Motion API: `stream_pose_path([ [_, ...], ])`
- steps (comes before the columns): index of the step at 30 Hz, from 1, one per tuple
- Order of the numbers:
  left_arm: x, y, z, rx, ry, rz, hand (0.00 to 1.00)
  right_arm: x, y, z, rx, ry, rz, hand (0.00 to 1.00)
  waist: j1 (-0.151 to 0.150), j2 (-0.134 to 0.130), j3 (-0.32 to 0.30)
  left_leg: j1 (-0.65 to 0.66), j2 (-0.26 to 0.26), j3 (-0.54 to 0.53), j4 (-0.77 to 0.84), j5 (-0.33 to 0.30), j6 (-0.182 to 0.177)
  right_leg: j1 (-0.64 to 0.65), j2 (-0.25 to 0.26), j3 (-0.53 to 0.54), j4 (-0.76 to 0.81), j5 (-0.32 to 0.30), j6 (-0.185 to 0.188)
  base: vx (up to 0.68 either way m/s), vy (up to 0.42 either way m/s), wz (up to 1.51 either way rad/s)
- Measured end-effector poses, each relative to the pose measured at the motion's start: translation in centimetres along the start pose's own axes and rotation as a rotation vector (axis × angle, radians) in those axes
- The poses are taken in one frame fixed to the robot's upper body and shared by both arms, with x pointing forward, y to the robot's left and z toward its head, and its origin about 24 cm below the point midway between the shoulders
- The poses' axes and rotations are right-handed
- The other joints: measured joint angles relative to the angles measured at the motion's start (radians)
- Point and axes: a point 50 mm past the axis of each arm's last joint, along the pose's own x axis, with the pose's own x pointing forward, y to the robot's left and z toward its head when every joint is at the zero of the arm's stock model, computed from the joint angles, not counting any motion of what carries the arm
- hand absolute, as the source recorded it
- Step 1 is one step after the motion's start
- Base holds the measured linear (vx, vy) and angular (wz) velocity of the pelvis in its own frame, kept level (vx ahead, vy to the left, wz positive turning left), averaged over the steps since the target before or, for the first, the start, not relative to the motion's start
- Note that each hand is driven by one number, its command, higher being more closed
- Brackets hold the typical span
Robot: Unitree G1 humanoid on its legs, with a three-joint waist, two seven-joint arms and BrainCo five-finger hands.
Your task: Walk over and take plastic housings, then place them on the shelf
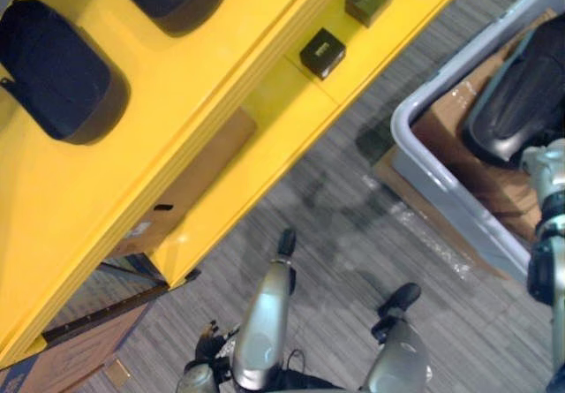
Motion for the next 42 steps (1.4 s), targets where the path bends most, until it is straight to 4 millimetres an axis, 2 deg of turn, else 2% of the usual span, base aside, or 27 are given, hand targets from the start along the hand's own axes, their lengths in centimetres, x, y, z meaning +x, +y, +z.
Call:
stream_pose_path([
  [6,-0.1,-0.5,0.2,0.025,-0.036,-0.025,0.00,0.2,-0.1,-1.4,-0.236,0.043,-0.015,1.00,-0.001,0.015,-0.011,0.000,-0.001,0.001,-0.003,0.005,0.002,0.002,-0.001,-0.001,0.000,0.000,0.000,0.00,0.000,0.00],
  [8,-0.1,-0.6,0.5,0.022,-0.056,-0.033,0.00,0.2,-0.1,-1.4,-0.263,0.037,-0.015,1.00,-0.001,0.015,-0.011,0.000,-0.001,0.000,-0.003,0.005,0.002,0.003,-0.001,-0.001,0.000,0.000,0.000,-0.04,-0.007,0.01],
  [11,-0.1,-0.9,1.7,0.016,-0.112,-0.069,0.00,0.2,-0.2,-1.2,-0.302,0.007,-0.023,1.00,-0.002,0.015,-0.010,0.003,-0.001,0.000,-0.003,0.007,0.002,0.007,0.000,-0.002,0.000,0.000,-0.001,-0.05,-0.008,0.01],
  [15,-0.2,-1.8,3.7,-0.035,-0.196,-0.222,0.00,0.3,-0.1,-0.9,-0.339,-0.054,-0.019,1.00,-0.011,0.011,-0.008,0.024,0.004,0.003,-0.012,0.010,0.002,0.027,0.006,-0.002,-0.009,0.002,-0.002,-0.03,-0.017,-0.02],
  [17,-0.4,-2.1,4.9,-0.014,-0.250,-0.271,0.00,0.1,0.2,-0.4,-0.385,-0.111,-0.027,1.00,-0.021,-0.001,-0.006,0.036,0.017,0.007,-0.024,0.014,-0.004,0.036,0.021,0.000,-0.026,0.009,-0.008,-0.03,-0.043,-0.12],
  [20,-0.6,-1.8,6.5,-0.002,-0.332,-0.256,0.00,-0.7,1.5,1.1,-0.431,-0.245,-0.013,1.00,-0.042,-0.048,-0.007,0.052,0.045,0.028,-0.049,0.022,-0.013,0.035,0.051,0.013,-0.059,0.028,-0.023,-0.02,-0.053,-0.28],
  [22,-0.7,-1.8,8.4,0.047,-0.407,-0.221,0.00,-1.9,3.2,2.3,-0.445,-0.343,0.021,1.00,-0.062,-0.104,-0.012,0.077,0.068,0.053,-0.069,0.026,-0.020,0.034,0.072,0.034,-0.077,0.040,-0.039,0.00,-0.074,-0.37],
  [25,-0.7,-3.2,10.5,0.151,-0.490,-0.182,0.00,-3.1,4.3,3.6,-0.434,-0.452,0.043,1.00,-0.086,-0.148,-0.015,0.089,0.086,0.074,-0.072,0.026,-0.021,0.033,0.090,0.054,-0.093,0.057,-0.056,-0.01,-0.043,-0.32],
  [26,-0.6,-4.2,11.5,0.211,-0.527,-0.161,0.00,-3.8,4.8,4.2,-0.414,-0.504,0.053,1.00,-0.096,-0.170,-0.015,0.095,0.098,0.085,-0.072,0.025,-0.022,0.031,0.101,0.060,-0.103,0.070,-0.069,-0.04,-0.030,-0.30],
  [27,-0.6,-4.7,12.2,0.259,-0.556,-0.139,0.00,-4.4,5.4,4.3,-0.405,-0.542,0.068,1.00,-0.106,-0.190,-0.018,0.098,0.105,0.091,-0.074,0.025,-0.023,0.032,0.109,0.062,-0.112,0.075,-0.076,-0.05,-0.044,-0.39],
  [28,-0.4,-4.8,13.1,0.324,-0.591,-0.079,0.00,-5.3,6.3,4.3,-0.385,-0.584,0.086,1.00,-0.115,-0.222,-0.025,0.109,0.116,0.108,-0.081,0.026,-0.028,0.031,0.117,0.072,-0.120,0.077,-0.076,-0.04,-0.046,-0.38],
  [30,0.0,-4.7,14.7,0.427,-0.621,0.072,0.00,-6.4,7.4,3.7,-0.365,-0.640,0.107,1.00,-0.122,-0.258,-0.045,0.110,0.136,0.123,-0.081,0.025,-0.037,0.019,0.137,0.092,-0.129,0.082,-0.082,-0.02,-0.050,-0.35],
  [33,0.4,-3.9,16.5,0.512,-0.635,0.268,0.00,-7.6,8.3,3.3,-0.343,-0.684,0.122,1.00,-0.144,-0.276,-0.054,0.112,0.156,0.128,-0.083,0.028,-0.048,0.016,0.157,0.100,-0.136,0.078,-0.090,-0.03,-0.064,-0.18],
  [35,0.4,-3.5,17.5,0.523,-0.636,0.332,0.00,-8.2,8.8,2.8,-0.332,-0.698,0.129,1.00,-0.146,-0.283,-0.052,0.124,0.170,0.139,-0.092,0.032,-0.055,0.015,0.171,0.116,-0.142,0.079,-0.093,-0.02,-0.047,-0.22],
  [37,0.3,-3.2,18.8,0.497,-0.664,0.350,0.00,-9.1,9.4,2.8,-0.303,-0.721,0.134,1.00,-0.165,-0.294,-0.052,0.127,0.183,0.143,-0.104,0.039,-0.064,0.008,0.185,0.121,-0.145,0.082,-0.096,-0.01,-0.052,-0.14],
  [39,0.2,-2.9,19.7,0.444,-0.680,0.347,0.00,-9.9,9.5,3.3,-0.276,-0.767,0.126,1.00,-0.165,-0.310,-0.049,0.139,0.193,0.169,-0.112,0.040,-0.066,-0.001,0.193,0.143,-0.152,0.092,-0.103,0.03,-0.019,-0.29],
  [41,0.0,-3.3,20.8,0.357,-0.708,0.304,0.00,-10.7,9.4,3.8,-0.262,-0.828,0.113,1.00,-0.173,-0.318,-0.052,0.146,0.194,0.177,-0.119,0.045,-0.067,0.000,0.195,0.148,-0.158,0.096,-0.101,0.05,-0.001,-0.17],
  [42,-0.4,-4.0,22.1,0.288,-0.749,0.245,0.00,-11.1,9.2,4.1,-0.247,-0.868,0.092,1.00,-0.178,-0.320,-0.052,0.153,0.194,0.183,-0.122,0.046,-0.067,0.002,0.194,0.153,-0.158,0.097,-0.101,0.04,0.013,-0.10],
])
